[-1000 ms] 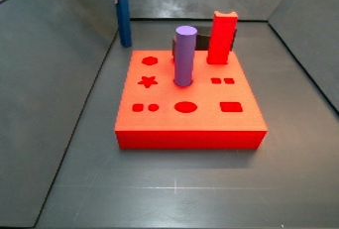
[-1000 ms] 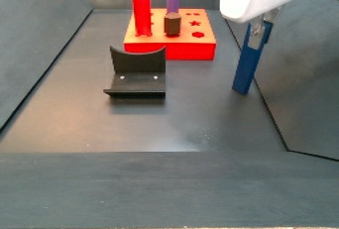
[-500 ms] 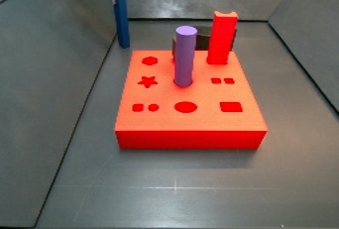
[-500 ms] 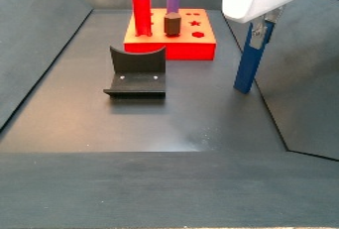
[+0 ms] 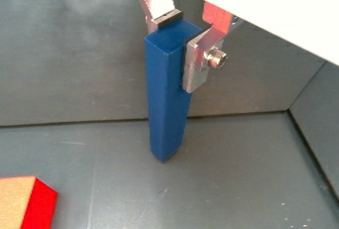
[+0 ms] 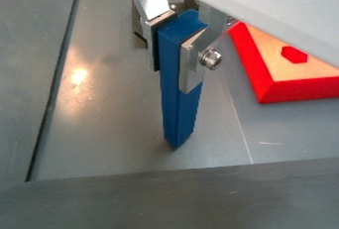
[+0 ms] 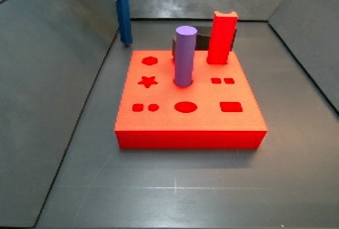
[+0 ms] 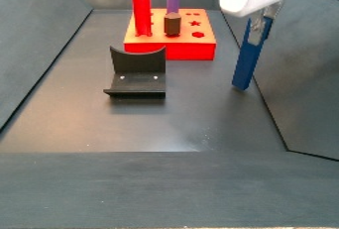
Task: Pick up the rectangle object. Move up. Move to above the board. Insert the rectangle object.
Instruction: Move up, then move to above the board.
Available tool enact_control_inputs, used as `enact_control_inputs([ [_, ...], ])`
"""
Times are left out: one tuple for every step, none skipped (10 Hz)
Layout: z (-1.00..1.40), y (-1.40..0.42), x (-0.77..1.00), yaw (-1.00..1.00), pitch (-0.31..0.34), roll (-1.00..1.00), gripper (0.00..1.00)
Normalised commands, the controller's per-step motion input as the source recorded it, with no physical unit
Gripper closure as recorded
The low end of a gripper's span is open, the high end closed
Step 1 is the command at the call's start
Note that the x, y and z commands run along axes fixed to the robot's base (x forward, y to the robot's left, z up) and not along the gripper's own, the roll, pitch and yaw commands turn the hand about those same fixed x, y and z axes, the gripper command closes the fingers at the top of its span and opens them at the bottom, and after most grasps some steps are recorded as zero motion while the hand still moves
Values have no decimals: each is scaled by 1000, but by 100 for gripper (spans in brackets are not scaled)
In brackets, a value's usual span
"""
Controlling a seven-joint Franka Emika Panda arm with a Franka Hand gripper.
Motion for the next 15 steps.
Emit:
enact_control_inputs([
  [733, 43, -76, -5, 37, -5, 100],
  [583, 34, -51, -16, 37, 14, 100],
  [447, 31, -35, -20, 44, 29, 100],
  [303, 29, -21, -15, 58, 36, 100],
  [1000, -289, 353, -381, 256, 146, 100],
  [1000, -309, 381, -361, 268, 147, 100],
  [1000, -282, 362, -269, 276, 127, 100],
  [1000, -246, 330, -171, 227, 90, 100],
  [1000, -228, 302, -105, 167, 62, 100],
  [1000, -212, 261, -47, 117, 32, 100],
  [1000, -185, 230, -15, 97, 12, 100],
  [973, -152, 186, 8, 92, -6, 100],
  [767, -92, 103, 24, 78, -19, 100],
  [616, -67, 57, 29, 66, -20, 100],
  [416, -44, 26, 32, 58, -18, 100],
])
